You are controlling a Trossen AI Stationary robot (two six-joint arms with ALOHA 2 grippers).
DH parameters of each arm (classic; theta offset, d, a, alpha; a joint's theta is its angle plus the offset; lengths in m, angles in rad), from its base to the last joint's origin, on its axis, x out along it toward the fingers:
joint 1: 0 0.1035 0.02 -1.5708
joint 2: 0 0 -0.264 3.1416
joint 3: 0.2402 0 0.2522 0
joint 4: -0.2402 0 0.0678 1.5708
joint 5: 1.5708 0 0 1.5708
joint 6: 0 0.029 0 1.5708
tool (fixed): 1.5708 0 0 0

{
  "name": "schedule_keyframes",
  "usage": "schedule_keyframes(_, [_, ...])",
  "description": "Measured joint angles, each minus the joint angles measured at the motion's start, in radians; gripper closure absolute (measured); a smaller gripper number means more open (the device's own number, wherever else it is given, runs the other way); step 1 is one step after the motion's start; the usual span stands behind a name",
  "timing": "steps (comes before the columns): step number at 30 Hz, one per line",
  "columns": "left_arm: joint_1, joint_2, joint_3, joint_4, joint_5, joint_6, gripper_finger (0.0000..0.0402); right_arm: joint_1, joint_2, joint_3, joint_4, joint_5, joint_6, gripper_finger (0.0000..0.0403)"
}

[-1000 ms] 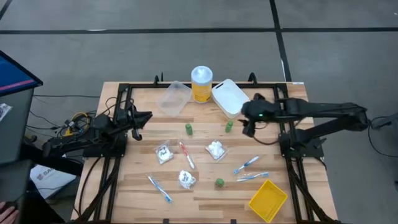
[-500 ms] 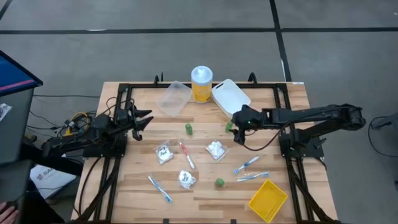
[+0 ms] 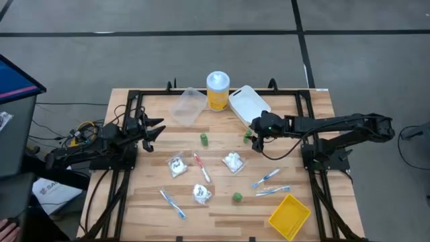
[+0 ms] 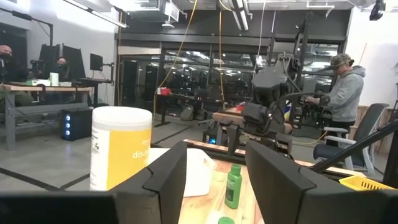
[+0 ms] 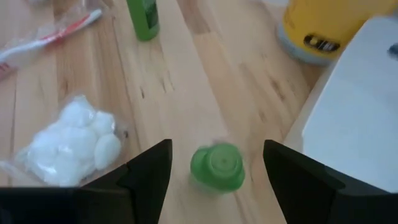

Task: Pick & Place Travel size toiletries
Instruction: Put the top right shampoo into the yellow bin

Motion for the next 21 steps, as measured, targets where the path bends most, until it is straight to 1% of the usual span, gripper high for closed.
schedule_keyframes(4, [0.0,0.0,0.0,0.0,0.001,0.0,0.0242,-0.029,0.0,-0.037,0.05,-0.031,0.001,0.0158])
schedule_keyframes(9, [0.0,0.0,0.0,0.0,0.002,0.0,0.024,-0.047,0.0,-0.041,0.094,-0.056,-0.025,0.0158])
schedule_keyframes(16, [0.0,0.0,0.0,0.0,0.002,0.0,0.0242,-0.063,0.076,-0.042,0.127,-0.106,-0.031,0.0158])
schedule_keyframes(21, [0.0,0.0,0.0,0.0,-0.001,0.0,0.0241,-0.065,0.126,-0.042,0.166,-0.111,-0.032,0.0159])
